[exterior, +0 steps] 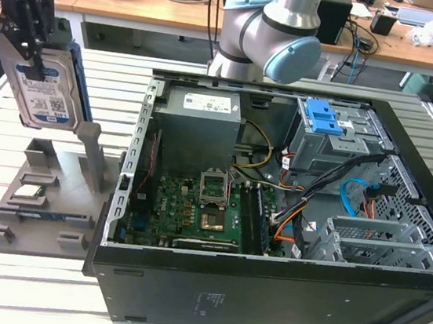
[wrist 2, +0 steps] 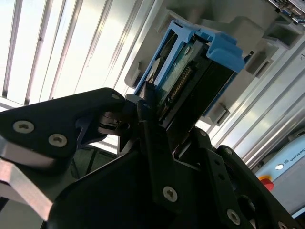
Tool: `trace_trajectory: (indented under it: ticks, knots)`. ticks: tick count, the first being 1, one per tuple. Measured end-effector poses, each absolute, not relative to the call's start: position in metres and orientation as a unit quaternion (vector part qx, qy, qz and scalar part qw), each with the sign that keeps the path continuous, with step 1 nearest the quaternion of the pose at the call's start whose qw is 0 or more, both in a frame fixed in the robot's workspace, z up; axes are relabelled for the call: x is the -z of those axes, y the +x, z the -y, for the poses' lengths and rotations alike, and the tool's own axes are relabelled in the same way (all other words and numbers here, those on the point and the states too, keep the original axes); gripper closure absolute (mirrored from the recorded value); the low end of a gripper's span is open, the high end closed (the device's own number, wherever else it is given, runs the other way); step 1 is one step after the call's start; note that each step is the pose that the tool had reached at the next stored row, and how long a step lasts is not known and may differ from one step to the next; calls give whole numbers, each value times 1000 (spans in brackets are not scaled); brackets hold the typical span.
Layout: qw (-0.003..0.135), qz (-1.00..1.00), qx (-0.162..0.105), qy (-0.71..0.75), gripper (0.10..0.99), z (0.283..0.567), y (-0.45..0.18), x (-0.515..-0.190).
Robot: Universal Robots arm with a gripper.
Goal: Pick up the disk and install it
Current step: 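Pick up the disk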
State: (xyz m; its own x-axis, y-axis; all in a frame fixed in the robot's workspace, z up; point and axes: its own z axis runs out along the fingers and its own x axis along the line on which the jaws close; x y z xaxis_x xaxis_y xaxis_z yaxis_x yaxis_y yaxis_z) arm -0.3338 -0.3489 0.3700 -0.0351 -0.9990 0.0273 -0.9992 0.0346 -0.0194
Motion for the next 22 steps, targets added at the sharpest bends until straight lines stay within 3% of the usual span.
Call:
trace_trajectory:
  ticks: [22]
  knots:
    - [3, 719, -16, 695, 729, 349, -334, -399]
